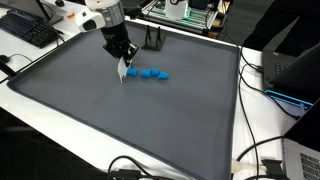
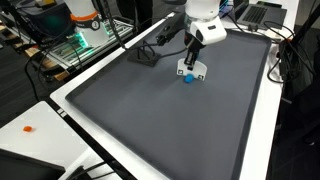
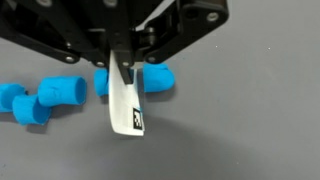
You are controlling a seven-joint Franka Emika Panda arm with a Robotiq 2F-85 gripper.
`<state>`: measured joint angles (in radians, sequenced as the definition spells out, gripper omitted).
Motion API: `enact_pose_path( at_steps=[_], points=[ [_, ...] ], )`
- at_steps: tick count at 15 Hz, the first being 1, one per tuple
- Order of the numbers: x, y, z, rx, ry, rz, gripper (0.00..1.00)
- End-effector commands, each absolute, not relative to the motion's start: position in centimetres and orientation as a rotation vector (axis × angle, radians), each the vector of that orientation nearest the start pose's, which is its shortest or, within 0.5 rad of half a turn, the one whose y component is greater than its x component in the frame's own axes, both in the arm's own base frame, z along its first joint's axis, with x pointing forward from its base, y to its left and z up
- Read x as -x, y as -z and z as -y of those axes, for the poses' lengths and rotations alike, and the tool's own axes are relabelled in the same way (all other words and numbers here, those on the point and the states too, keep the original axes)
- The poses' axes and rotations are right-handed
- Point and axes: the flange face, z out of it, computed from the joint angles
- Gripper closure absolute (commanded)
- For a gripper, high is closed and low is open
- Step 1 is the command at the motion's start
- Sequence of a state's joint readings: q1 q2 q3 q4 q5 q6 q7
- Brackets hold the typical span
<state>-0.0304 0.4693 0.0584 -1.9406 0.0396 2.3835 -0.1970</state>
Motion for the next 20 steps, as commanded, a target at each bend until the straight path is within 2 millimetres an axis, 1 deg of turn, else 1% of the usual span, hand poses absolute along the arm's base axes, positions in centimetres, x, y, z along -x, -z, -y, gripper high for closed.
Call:
enact_pose_path(
  at_steps=[1,9,15,20],
  points=[
    [-60.1,-21.9,-3.1,3.012,-0.105,0.279,0.99],
    [-59.8,-23.2,-3.2,3.016,-0.111,0.26,0.99],
    [-58.9,-24.1,-2.9,3.011,-0.207,0.195,0.99],
    [-58.3,-25.3,-2.6,3.014,-0.224,0.154,0.99]
  ],
)
